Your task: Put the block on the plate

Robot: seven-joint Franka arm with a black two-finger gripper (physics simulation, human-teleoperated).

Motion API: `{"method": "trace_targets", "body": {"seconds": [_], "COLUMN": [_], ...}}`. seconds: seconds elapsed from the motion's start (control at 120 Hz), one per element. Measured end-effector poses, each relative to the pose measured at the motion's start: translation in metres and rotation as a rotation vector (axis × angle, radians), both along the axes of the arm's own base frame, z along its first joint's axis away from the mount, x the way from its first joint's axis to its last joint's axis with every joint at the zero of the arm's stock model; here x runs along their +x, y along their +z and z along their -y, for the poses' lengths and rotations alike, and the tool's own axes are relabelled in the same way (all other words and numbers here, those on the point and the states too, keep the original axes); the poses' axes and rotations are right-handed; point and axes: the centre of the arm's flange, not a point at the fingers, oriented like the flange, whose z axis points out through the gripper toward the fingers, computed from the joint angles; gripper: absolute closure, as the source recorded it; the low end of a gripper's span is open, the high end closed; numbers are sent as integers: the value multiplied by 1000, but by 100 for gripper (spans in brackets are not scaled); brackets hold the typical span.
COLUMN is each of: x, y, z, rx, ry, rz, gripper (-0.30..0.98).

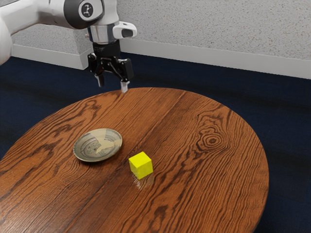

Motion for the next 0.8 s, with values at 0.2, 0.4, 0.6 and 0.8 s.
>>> {"method": "trace_targets", "body": {"seconds": [0.2, 0.4, 0.6, 0.8], "x": [3, 27, 52, 61], "y": [-3, -53, -120, -176], "z": [0, 2, 8, 21], "rx": [1, -4, -24, -54], "ry": [-3, -19, -40, -64], "rz": [8, -33, -71, -98], "gripper": [0, 0, 0, 0]}}
